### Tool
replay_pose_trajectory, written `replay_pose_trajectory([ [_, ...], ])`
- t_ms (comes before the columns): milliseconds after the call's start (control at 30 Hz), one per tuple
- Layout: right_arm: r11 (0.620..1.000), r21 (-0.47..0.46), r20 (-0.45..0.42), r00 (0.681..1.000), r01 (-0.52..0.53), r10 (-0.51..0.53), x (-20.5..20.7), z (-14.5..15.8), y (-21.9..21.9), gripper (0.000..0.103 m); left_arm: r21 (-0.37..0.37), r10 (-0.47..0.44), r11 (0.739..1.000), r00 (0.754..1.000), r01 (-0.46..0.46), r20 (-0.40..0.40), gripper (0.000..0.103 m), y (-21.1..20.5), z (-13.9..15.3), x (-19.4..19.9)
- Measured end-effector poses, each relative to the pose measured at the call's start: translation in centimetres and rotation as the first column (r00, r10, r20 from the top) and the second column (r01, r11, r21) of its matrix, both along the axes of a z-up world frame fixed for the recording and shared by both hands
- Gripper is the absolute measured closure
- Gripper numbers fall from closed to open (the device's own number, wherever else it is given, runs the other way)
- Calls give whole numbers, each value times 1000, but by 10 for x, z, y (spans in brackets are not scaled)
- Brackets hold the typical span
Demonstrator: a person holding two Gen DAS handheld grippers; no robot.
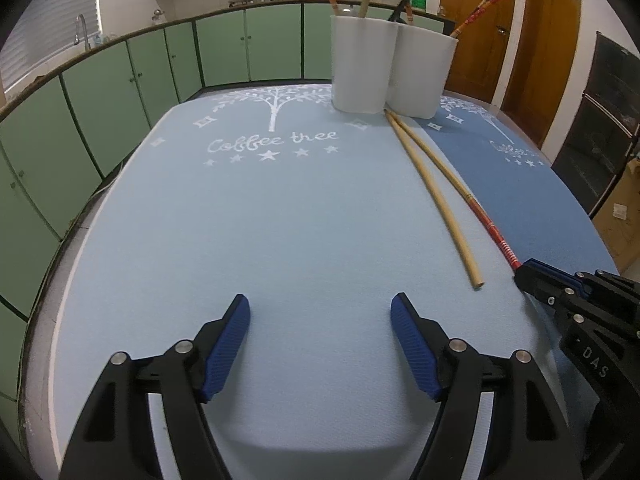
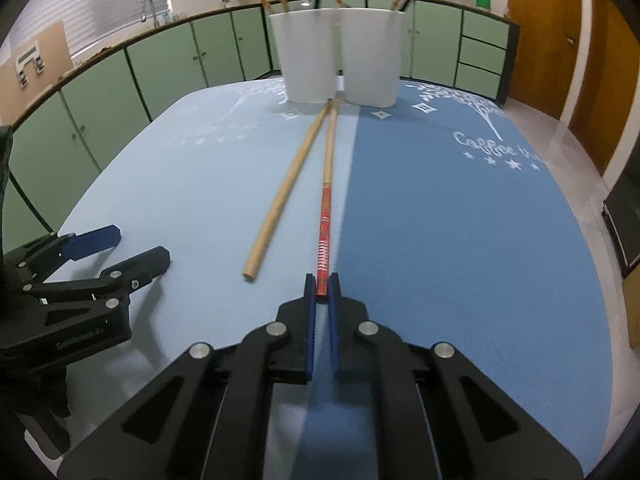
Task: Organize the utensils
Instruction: 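Close the right tool on a red-tipped wooden chopstick end, then close the left tool on the end of a plain wooden chopstick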
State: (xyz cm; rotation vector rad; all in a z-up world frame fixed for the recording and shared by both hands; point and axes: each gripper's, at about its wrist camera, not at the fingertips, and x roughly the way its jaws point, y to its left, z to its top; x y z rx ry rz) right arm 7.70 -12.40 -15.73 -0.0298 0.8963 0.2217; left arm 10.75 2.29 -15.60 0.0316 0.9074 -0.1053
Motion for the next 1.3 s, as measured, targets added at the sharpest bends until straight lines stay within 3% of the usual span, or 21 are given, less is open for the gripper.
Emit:
replay_pose_trajectory([
  [367,988,20,-6,988,152,-152,-11,1,-52,98,-25,-88,996,996,88,7,31,-46,2,0],
  [600,989,31,-9,989,145,-144,-10,0,-64,98,-25,-101,995,995,101,9,32,-66,1,7],
  [1300,990,107,-24,996,92,-90,-4,-3,-80,97,7,-145,989,989,145,23,93,-93,-1,10],
])
